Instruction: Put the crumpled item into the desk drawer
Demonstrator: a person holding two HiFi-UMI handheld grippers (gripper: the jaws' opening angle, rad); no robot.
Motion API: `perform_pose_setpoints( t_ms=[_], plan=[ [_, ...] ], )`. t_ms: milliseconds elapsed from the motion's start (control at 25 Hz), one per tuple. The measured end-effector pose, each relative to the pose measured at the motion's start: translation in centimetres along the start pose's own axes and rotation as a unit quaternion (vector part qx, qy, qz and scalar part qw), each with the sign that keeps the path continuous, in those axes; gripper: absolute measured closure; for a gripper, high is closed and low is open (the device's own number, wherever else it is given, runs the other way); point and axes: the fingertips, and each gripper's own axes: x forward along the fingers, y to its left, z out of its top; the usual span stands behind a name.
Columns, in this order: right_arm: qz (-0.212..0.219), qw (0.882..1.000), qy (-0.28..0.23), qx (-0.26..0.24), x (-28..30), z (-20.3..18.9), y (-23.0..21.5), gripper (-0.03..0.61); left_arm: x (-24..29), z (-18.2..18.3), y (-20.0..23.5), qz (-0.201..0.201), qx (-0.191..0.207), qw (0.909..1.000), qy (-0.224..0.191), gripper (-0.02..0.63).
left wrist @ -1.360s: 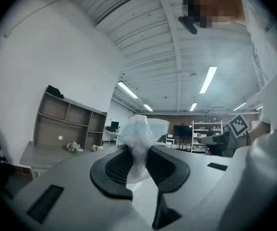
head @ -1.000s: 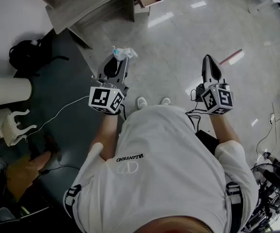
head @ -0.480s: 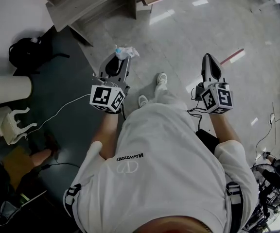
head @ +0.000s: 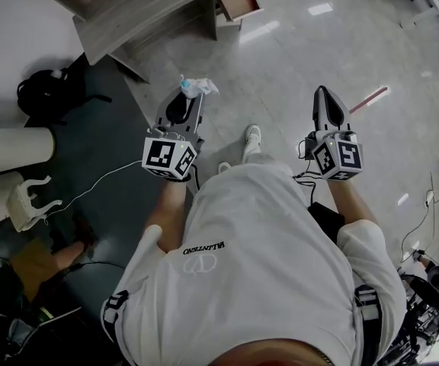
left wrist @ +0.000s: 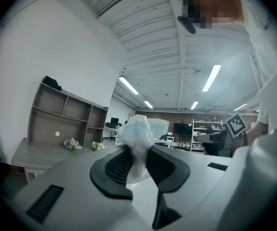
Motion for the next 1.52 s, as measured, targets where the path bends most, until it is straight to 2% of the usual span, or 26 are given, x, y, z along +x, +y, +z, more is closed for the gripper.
perform_pose_setpoints(
  t_ms=[440,840,1240,1520],
  plan=[
    [0.019,1.0,0.012,0.009,9.6,1.0,-7.1,0.58,11.1,-0.2,2.2,0.02,0.003,0.9998,0.006,0.535],
    [0.034,0.999,0.022,0.027,14.2,0.9,-12.1,0.58,17.6,-0.8,2.3,0.039,0.007,0.9991,0.016,0.535],
    [0.04,0.998,0.032,0.033,17.8,1.0,-13.1,0.58,20.7,-0.2,3.7,0.047,0.004,0.9988,0.015,0.535],
    [0.033,0.998,0.045,0.023,22.0,0.0,-13.2,0.58,24.7,-1.5,6.9,0.033,-0.006,0.9992,0.023,0.535]
  ],
)
